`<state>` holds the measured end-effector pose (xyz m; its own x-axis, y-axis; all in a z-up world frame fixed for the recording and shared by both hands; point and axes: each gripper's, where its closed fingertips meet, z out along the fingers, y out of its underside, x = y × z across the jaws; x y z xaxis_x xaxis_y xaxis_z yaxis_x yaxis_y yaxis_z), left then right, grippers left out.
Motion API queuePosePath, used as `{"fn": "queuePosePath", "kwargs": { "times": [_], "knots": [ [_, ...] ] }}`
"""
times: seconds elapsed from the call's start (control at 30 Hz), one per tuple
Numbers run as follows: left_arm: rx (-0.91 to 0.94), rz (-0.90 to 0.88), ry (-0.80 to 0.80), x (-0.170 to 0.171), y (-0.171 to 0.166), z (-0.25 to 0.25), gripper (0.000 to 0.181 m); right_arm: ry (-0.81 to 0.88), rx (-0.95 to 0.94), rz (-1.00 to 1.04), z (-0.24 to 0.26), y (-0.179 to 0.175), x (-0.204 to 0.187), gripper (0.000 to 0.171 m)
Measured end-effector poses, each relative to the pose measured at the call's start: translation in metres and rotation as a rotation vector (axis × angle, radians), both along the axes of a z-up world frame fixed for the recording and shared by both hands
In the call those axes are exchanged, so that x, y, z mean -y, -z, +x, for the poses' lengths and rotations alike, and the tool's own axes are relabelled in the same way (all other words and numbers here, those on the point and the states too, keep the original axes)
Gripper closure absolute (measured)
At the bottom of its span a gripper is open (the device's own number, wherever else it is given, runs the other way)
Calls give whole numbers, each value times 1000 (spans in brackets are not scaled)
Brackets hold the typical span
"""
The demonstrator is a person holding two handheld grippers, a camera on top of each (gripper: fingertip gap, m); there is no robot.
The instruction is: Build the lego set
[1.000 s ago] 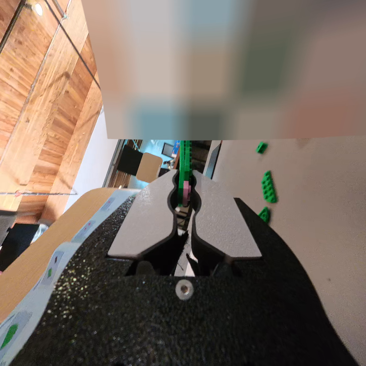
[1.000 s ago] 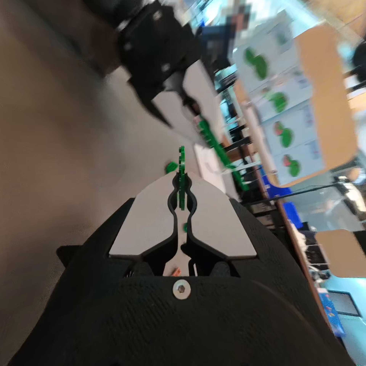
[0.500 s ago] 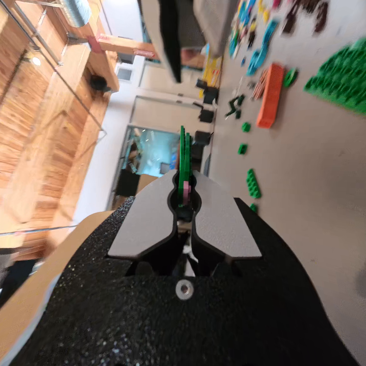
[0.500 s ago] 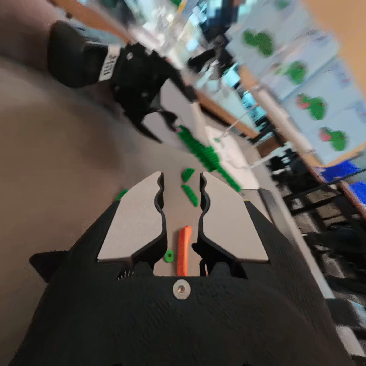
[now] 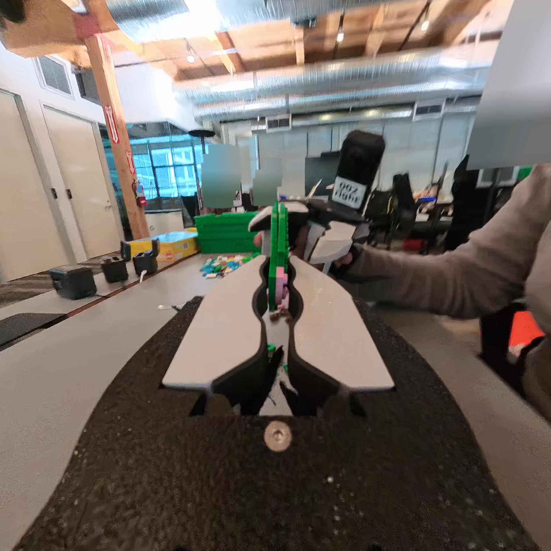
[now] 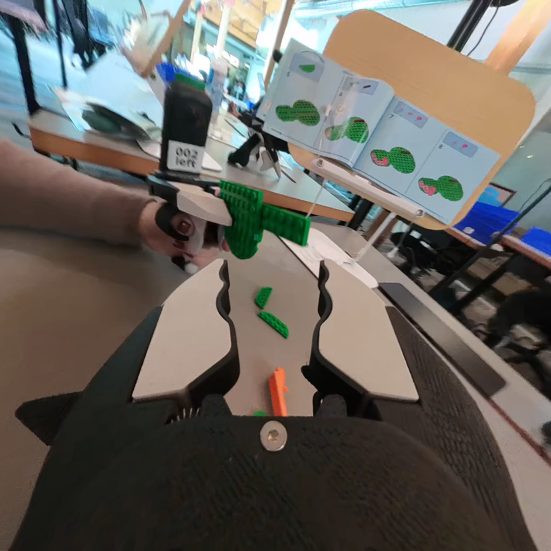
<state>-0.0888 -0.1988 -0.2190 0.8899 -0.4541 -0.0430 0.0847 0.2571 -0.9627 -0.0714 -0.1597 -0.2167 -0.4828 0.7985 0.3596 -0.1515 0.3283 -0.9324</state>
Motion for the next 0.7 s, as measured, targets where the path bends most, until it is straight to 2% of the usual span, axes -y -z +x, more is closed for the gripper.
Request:
{"fn": "queuePosePath", "kwargs": {
  "times": [0.07,0.13,0.23,0.4,0.47,0.53,0.57,0.63,0.7],
  "knots": [
    [40,11,34,4,-4,-1,172,-82,40,-119,3,-4,9,116],
    [18,3,51,4,-2,3,172,-120,60,-192,4,-8,15,125],
    [-15,-25,94,3,3,15,172,-96,28,-165,3,-7,18,145],
    [-18,-63,121,3,6,18,171,-149,41,-165,9,-7,21,162],
    [-63,-91,48,-2,10,12,163,-155,46,-98,10,-3,22,166],
    [-183,-123,-83,-8,18,1,137,-105,18,18,9,2,20,168],
    [-286,-139,-148,-10,23,-3,130,-60,-11,102,8,4,17,168],
    [-508,-121,-317,-13,28,-12,123,17,-57,265,6,9,11,169],
    [-709,-67,-462,-15,26,-17,125,112,-109,490,3,17,3,168]
  ]
}}
